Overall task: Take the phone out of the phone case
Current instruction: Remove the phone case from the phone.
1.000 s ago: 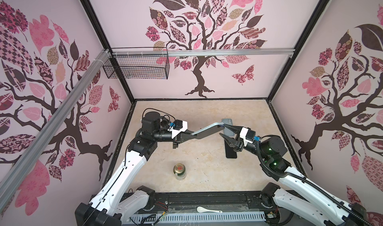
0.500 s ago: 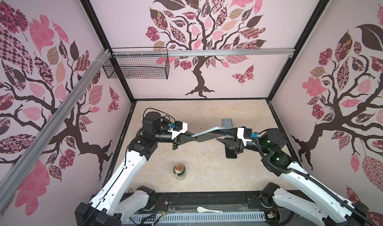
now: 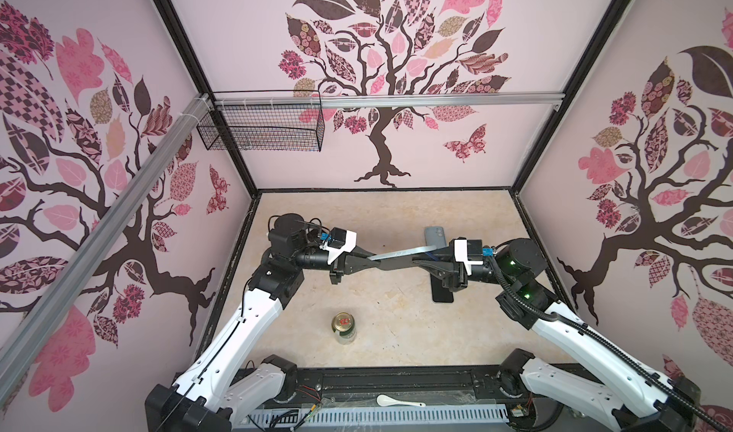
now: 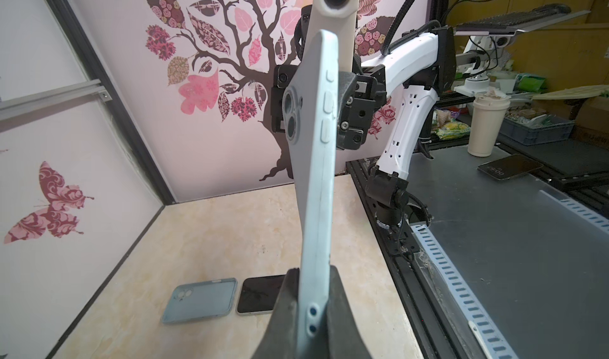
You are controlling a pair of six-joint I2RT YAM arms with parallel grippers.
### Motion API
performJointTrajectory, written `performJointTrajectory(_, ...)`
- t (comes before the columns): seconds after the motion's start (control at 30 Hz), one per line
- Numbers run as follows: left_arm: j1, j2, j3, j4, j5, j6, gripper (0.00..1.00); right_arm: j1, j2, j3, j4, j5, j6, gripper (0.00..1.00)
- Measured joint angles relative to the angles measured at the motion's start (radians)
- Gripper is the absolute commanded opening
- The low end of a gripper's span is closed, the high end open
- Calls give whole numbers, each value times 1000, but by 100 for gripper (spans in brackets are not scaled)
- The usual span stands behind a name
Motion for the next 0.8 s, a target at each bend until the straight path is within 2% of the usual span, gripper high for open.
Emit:
performJointTrajectory(0.03, -2, -5, 0, 0, -10, -3, 0, 1, -3, 0, 1, 7, -2, 0)
performJointTrajectory(0.07, -3, -9, 0, -2, -24, -5, 13, 1, -6, 0, -1, 16, -2, 0)
performJointTrajectory(0.13, -11, -19, 0, -11, -74, -22, 48, 3, -16, 0, -17, 41, -16, 0)
performJointTrajectory(0.2, -14, -31, 0, -22, -145, -55, 68, 12, -31, -5, -66, 68, -48, 0)
performJointTrajectory(0.23, -14, -40, 0, -34, -190, -75, 76, 16, -38, -8, -103, 94, -72, 0)
performJointTrajectory(0.3, -13, -57, 0, -58, -262, -106, 85, 22, -49, -13, -172, 143, -124, 0)
performJointTrajectory(0.37, -13, -83, 0, -84, -335, -150, 89, 22, -57, -14, -242, 199, -184, 0)
performJointTrajectory(0.67, -29, -134, 7, -159, -592, -341, 87, 21, -49, -24, -443, 377, -462, 0)
performJointTrajectory(0.8, -117, -99, 37, -254, -759, -365, 83, 21, -16, -24, -472, 407, -566, 0)
